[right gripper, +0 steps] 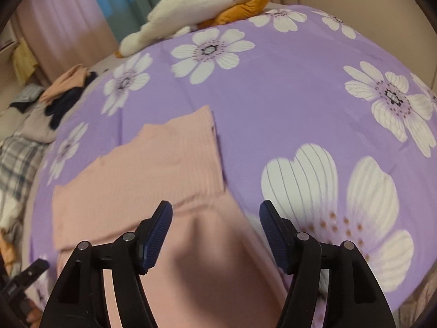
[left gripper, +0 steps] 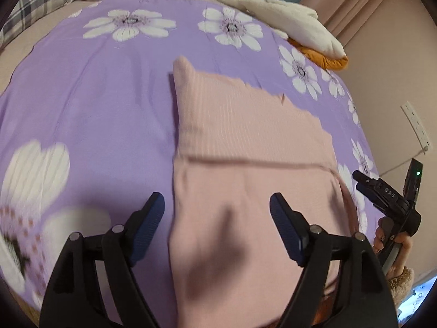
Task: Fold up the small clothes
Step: 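Grasp the sweater hem with the left tool while the right tool grasps the tagged hem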
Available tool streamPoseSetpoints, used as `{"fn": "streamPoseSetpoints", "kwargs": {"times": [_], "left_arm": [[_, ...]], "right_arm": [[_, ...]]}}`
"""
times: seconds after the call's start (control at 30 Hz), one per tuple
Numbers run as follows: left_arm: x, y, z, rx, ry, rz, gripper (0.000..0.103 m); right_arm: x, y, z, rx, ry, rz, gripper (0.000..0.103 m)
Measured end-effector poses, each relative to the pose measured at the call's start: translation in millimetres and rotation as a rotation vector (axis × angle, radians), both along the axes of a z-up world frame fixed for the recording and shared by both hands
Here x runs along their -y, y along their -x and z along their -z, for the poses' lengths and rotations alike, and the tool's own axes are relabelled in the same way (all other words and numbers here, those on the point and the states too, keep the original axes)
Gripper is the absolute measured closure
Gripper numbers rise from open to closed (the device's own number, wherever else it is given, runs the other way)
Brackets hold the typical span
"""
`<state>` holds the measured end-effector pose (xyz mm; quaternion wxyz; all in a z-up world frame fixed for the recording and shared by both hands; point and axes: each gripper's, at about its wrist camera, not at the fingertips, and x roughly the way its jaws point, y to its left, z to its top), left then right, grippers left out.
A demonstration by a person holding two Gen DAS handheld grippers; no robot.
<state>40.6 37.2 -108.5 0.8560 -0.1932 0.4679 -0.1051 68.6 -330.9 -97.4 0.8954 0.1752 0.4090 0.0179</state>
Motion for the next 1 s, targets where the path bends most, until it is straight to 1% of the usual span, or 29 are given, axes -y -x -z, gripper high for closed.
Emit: {"fn": "streamPoseSetpoints", "kwargs": {"times": [0.1,0.23,0.4,0.5,0.6,0.7,0.83,0.93,1.0], "left_arm": [[7,16,7,-0.034,-0.004,-0.022,0.025],[13,32,11,-0.057,-0.005,-0.031,0.025],[16,55,20,-0.1,-0.064,-0.041,0.025],[14,71,25,-0.108,-0.08,-0.037,0.024],[11,86,27,-0.113,-0.09,-0.043,0.024],[8,96,31,-0.129,-0.071,-0.044,0.025],[8,108,36,-0.149,-0.021,-0.02,0.025],[8,115,41,-0.165,0.006,-0.026,0.029],[12,118,47,-0.182,0.026,-0.011,0.031]], "right_arm": [[-2,29,2,0.003,0.033,-0.051,0.037],[-1,58,7,0.002,0.056,-0.086,0.037],[12,89,17,-0.021,0.041,-0.098,0.037],[20,105,26,-0.044,0.036,-0.088,0.037],[27,116,34,-0.079,-0.002,-0.077,0.037],[31,129,40,-0.109,-0.03,-0.073,0.037],[32,140,42,-0.118,-0.051,-0.071,0.037],[28,142,49,-0.16,-0.086,-0.086,0.037],[22,142,52,-0.168,-0.089,-0.117,0.037]]}}
